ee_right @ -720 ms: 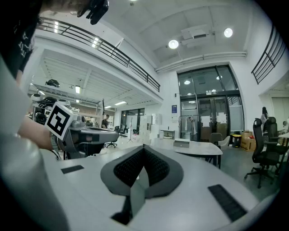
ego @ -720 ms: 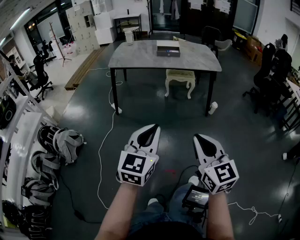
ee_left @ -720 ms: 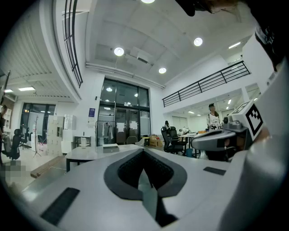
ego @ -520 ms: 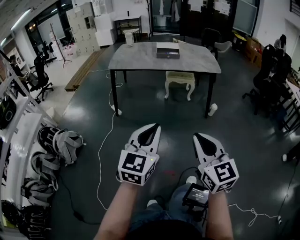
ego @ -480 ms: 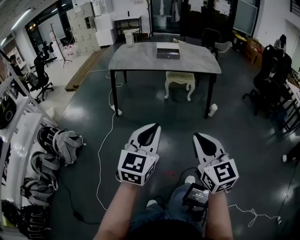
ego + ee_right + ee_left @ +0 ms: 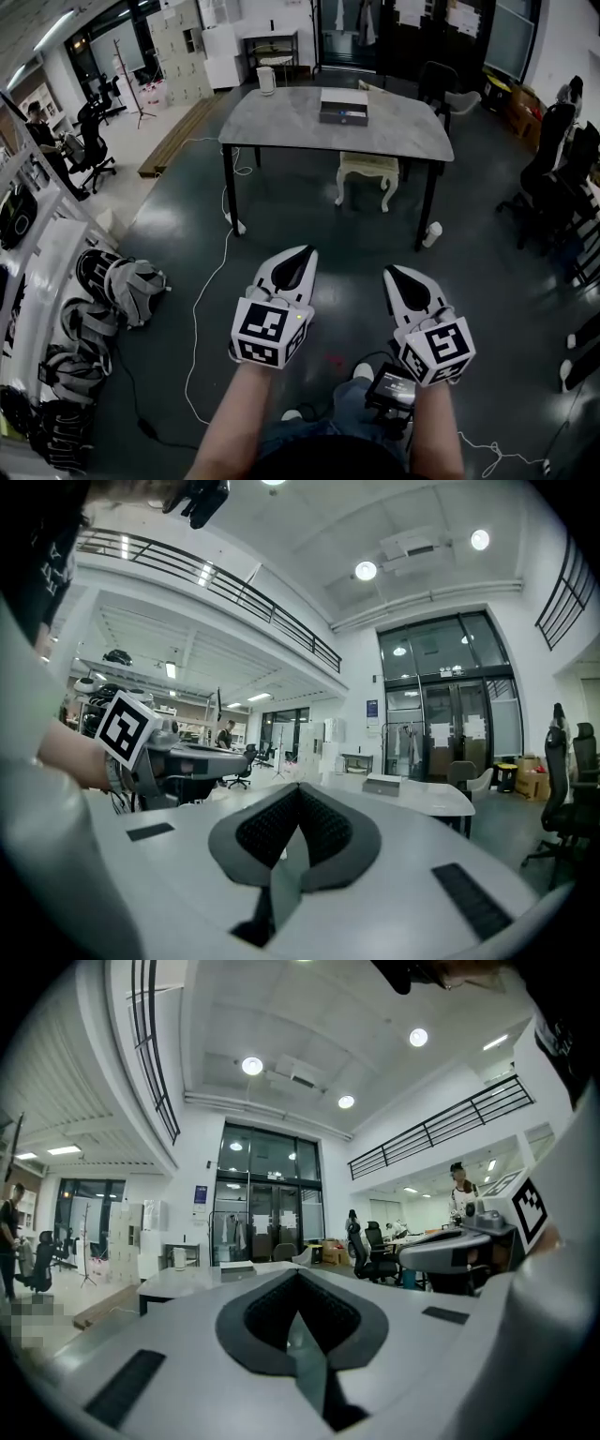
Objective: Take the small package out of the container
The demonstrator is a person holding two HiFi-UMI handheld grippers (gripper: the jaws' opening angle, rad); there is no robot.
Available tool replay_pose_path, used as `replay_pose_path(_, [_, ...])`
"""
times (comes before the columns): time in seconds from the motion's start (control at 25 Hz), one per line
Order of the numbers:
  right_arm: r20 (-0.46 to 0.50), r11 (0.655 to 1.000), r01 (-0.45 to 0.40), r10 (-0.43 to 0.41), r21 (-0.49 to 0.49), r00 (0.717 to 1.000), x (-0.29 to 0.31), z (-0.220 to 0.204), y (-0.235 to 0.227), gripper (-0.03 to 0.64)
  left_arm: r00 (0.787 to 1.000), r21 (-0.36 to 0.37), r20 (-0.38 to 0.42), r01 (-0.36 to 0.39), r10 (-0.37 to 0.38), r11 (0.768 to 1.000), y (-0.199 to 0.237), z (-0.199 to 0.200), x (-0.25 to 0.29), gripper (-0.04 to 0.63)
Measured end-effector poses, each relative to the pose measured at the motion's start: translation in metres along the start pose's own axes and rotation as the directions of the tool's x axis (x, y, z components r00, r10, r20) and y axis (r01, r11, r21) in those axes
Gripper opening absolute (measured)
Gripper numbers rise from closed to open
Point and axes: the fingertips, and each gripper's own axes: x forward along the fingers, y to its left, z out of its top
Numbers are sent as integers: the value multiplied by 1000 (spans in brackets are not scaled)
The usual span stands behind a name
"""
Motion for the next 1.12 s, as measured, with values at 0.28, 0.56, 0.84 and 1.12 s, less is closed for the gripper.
replay_pose_path(0.28, [-9, 998, -60, 60, 7, 998, 23, -1, -57, 25, 999, -5, -8, -46, 46, 999, -6, 6, 61, 11])
replay_pose_path(0.56, [-20, 991, -132, 132, 13, 991, 29, -7, -120, 25, 996, -6, -13, -87, 86, 996, -32, 10, 122, 11])
replay_pose_path(0.84, [-22, 983, -179, 180, 30, 984, 32, -11, -158, 25, 991, -4, -26, -134, 134, 991, -47, 13, 149, 11])
replay_pose_path(1.12, [-33, 975, -216, 218, 44, 975, 55, -23, -171, 25, 985, -5, -51, -165, 165, 986, -32, 6, 169, 11])
